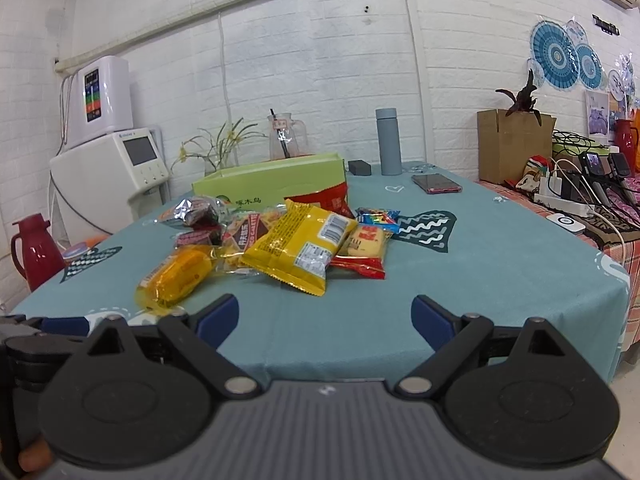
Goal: Organize snacks
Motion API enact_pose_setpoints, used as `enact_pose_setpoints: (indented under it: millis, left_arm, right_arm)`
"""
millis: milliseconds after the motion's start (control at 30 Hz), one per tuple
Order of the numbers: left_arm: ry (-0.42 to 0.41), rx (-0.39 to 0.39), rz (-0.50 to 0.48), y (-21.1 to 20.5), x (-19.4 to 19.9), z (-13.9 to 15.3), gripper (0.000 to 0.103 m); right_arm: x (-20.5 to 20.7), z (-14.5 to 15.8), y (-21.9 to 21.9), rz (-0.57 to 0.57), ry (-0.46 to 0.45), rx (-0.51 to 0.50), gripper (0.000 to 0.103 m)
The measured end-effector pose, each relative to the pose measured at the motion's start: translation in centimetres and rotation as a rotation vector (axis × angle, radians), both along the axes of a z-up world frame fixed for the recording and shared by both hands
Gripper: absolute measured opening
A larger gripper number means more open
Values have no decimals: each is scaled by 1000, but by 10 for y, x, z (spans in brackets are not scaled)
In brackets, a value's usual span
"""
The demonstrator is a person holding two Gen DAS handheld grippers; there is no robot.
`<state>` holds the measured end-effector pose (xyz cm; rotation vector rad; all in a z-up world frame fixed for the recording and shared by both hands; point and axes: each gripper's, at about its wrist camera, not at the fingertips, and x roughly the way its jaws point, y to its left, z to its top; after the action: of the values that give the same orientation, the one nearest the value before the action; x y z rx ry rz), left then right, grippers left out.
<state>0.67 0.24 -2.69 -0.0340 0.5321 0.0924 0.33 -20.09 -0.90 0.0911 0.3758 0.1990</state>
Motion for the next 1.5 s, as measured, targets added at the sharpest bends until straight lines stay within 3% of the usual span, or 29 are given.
enact_pose_setpoints:
  millis: [267, 400, 733, 833, 967, 1033, 1100, 1267, 1500]
  left_arm:
    - [30, -13, 0, 5, 12, 2, 92]
    - [69, -78, -8, 18, 31, 3, 92]
    - [124, -166, 32, 51, 68, 5, 92]
    - [128, -158, 50, 57, 80, 10, 92]
    - [137, -112, 67, 59, 99, 18, 92]
    - [141, -99, 64, 61, 109, 21, 92]
    - [148, -92, 44, 64, 119, 25, 92]
    - [182, -67, -52, 75, 139, 29, 92]
    - [251, -172, -202, 103, 161, 29, 91]
  right_arm:
    - [2, -3, 1, 8, 7, -4, 93]
    - [12, -10, -4, -1, 25, 19, 93]
    - [109, -39, 18, 7, 118, -101, 93]
    - [116, -42, 22, 10, 112, -145, 93]
    - [119, -46, 10, 10, 81, -91, 93]
    - [119, -48, 11, 21, 66, -140, 93]
    - [125, -39, 12, 19, 122, -133, 93]
    - [128, -13, 27, 209, 173, 10, 93]
    - [143, -12, 98, 476, 236, 4, 93]
